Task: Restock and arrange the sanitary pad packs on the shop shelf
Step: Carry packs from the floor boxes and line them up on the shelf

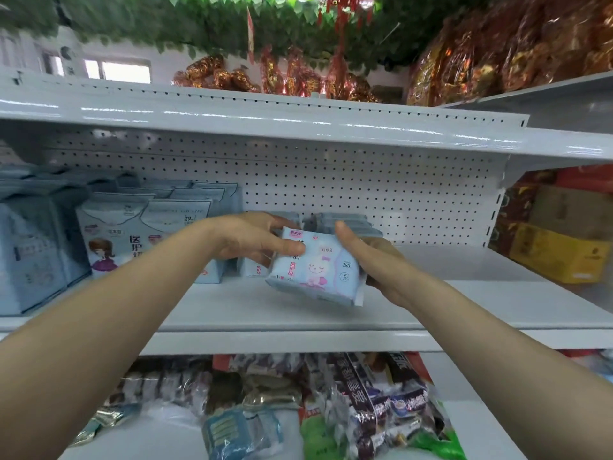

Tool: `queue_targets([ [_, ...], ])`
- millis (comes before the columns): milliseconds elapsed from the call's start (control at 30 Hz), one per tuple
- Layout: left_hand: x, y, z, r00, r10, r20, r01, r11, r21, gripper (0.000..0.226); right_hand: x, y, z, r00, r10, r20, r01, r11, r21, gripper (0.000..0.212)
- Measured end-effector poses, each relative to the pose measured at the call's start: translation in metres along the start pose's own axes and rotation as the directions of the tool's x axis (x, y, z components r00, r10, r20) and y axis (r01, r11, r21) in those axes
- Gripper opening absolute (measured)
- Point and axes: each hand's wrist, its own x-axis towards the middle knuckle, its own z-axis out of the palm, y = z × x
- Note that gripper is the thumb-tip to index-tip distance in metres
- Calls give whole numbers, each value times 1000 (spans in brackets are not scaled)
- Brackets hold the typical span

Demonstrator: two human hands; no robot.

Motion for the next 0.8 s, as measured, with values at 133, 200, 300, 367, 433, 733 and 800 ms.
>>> queue_targets([
  [133, -8, -11, -9, 996, -22, -88, 18, 999, -50, 63, 9, 1, 10, 999, -11, -43, 11, 1000, -7, 62],
  [200, -11, -15, -16, 989, -43, -142, 35, 998, -55, 61, 17, 3, 14, 999, -20, -39, 21, 999, 34, 64],
  [300, -13, -22, -25, 975, -78, -209, 84, 996, 19, 63, 26, 4, 19, 999, -43, 24, 43, 999, 25, 50],
  [367, -13, -26, -27, 967, -82, -239, 119, 983, 143, 69, 32, 4, 24, 996, -60, 64, 61, 998, -15, 52],
  [433, -11, -31, -27, 955, -77, -287, 165, 941, 296, 70, 40, 5, 29, 994, -71, 82, 77, 995, -69, 56],
  [733, 0, -30, -20, 939, -62, -339, 273, 734, 622, 68, 70, 13, 44, 991, -124, 45, 132, 927, -350, 63],
  [800, 2, -31, -21, 938, -76, -339, 286, 724, 628, 70, 73, 14, 45, 990, -133, 49, 142, 923, -359, 63],
])
